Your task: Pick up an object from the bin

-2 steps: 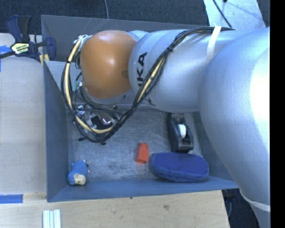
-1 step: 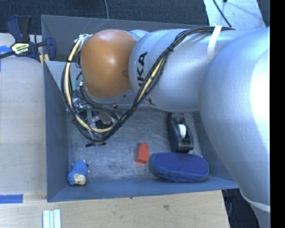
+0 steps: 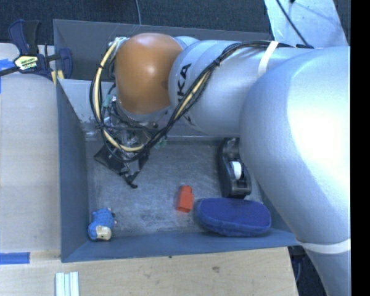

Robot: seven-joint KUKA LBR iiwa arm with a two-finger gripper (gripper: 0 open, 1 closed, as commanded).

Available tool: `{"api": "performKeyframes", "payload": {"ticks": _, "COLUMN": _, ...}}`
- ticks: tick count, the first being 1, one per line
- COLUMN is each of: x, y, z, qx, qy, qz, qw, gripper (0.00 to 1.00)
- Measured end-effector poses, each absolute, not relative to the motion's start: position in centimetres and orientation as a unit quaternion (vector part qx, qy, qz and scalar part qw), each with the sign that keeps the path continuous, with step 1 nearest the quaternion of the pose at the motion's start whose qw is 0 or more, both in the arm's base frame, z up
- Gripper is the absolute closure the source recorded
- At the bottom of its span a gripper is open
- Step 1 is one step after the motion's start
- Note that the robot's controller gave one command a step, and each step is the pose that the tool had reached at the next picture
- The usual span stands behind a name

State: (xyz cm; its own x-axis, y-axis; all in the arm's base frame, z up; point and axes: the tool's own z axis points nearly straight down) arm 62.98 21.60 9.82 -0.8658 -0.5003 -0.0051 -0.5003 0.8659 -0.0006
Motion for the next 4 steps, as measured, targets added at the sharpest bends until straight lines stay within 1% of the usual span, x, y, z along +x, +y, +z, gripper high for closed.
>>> {"api": "performKeyframes", "payload": {"ticks": 1, "x": 62.7, "y": 17.6, "z": 6.9, "qx": -0.227, "qy": 0.974, "qz": 0.0, "qw": 0.001, "gripper": 0.0}}
{"api": "performKeyframes", "payload": {"ticks": 2, "x": 62.8, "y": 17.8, "z": 7.1, "qx": -0.228, "qy": 0.974, "qz": 0.001, "qw": 0.002, "gripper": 1.0}}
{"api": "performKeyframes", "payload": {"ticks": 3, "x": 59.3, "y": 19.1, "z": 23.1, "qx": -0.234, "qy": 0.972, "qz": 0.001, "qw": 0.007, "gripper": 1.0}}
{"api": "performKeyframes", "payload": {"ticks": 4, "x": 59.2, "y": 19.0, "z": 22.6, "qx": -0.234, "qy": 0.972, "qz": 0.0, "qw": 0.002, "gripper": 0.0}}
